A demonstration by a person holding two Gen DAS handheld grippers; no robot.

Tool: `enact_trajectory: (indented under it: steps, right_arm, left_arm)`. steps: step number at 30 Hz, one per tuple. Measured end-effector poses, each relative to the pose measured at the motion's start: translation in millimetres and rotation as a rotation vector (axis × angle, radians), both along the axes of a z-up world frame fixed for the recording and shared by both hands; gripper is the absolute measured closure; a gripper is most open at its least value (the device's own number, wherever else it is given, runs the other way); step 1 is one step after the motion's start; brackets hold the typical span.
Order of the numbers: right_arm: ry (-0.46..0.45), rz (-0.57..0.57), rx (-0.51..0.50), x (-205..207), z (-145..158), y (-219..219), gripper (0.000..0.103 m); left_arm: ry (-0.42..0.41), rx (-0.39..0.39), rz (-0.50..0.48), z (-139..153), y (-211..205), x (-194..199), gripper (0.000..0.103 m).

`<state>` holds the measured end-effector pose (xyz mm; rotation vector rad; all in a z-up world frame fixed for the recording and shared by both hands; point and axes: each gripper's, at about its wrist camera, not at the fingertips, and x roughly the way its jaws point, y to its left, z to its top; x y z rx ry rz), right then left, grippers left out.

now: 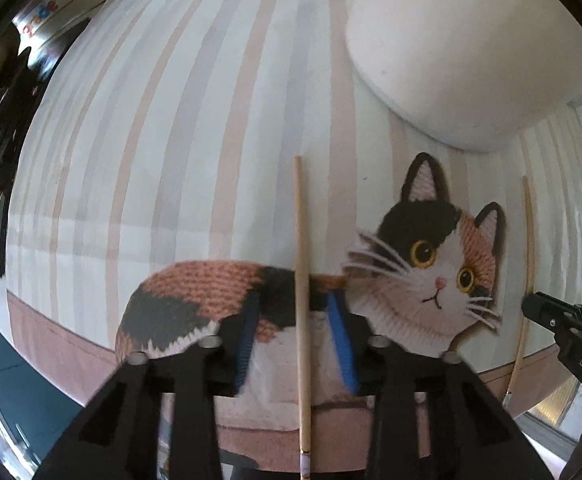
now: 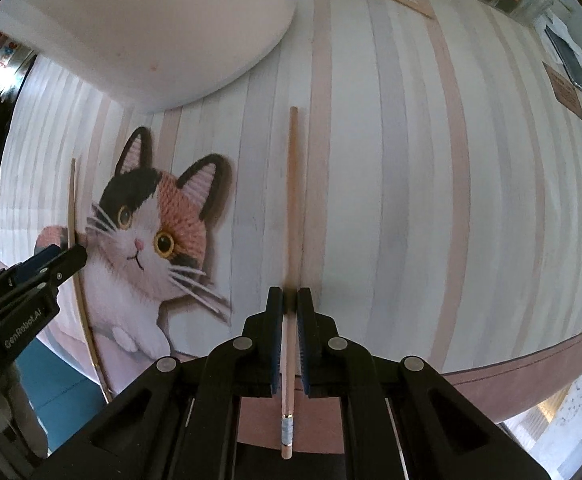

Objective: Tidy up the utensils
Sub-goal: 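Lift and carry both chopsticks to the beige holder and lower them in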

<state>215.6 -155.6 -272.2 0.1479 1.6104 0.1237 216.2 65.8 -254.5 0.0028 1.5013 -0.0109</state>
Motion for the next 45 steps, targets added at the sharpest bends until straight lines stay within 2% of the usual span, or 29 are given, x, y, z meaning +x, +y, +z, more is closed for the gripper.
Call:
enact_trajectory:
  steps: [1, 3, 7, 10, 14, 17, 25, 32, 34, 41, 45]
  right_arm:
    - [0.001, -0.003, -0.002, 2.9, 0.7, 0.7, 0.095]
    - [-0.003, -0.005, -0.007, 7.9, 2.4, 0.8, 0.095]
    - [-0.018, 0.019, -0.034, 34.6, -1.1, 33.1, 0.096]
    - [-0.035, 0.017, -0.036, 36.5, 4.7, 38.9, 0.096]
    - [-0.06, -0.015, -0.023, 21.4, 9.8, 53.4, 0.096]
    - [-0.094, -0.031, -0.001, 9.3, 34.9, 41.8, 0.096]
    - [-0.198, -0.108, 0.05, 13.1, 83.9, 11.3, 0.096]
    - [-0.317, -0.175, 0.092, 9.3, 119.7, -5.3, 0.096]
    - [-0.35, -0.195, 0.106, 10.7, 125.6, -6.6, 0.096]
    - [-0.487, -0.269, 0.17, 20.7, 180.8, -25.8, 0.096]
    - [-0.556, -0.293, 0.192, 29.5, 210.0, -32.4, 0.096]
  left_arm:
    - [-0.003, 0.006, -0.007, 0.8, -2.7, 2.3, 0.094]
    - [-0.006, 0.006, -0.016, 1.4, -6.8, 6.7, 0.098]
    - [-0.022, 0.018, -0.018, 1.3, -9.2, 13.4, 0.099]
    - [-0.022, 0.012, -0.009, 1.1, -10.8, 14.9, 0.099]
    - [-0.056, 0.013, 0.009, 13.3, -14.8, 11.2, 0.099]
    - [-0.096, 0.02, 0.028, 27.8, -13.2, 11.8, 0.099]
    - [-0.248, 0.018, 0.103, 80.9, -9.4, 17.8, 0.099]
    - [-0.421, 0.009, 0.141, 146.4, 0.6, 1.9, 0.099]
    - [-0.48, 0.008, 0.145, 166.4, 14.4, 0.5, 0.099]
    - [-0.646, -0.027, 0.169, 233.7, 31.1, 8.9, 0.099]
    - [-0.699, -0.045, 0.173, 261.8, 38.4, 15.4, 0.099]
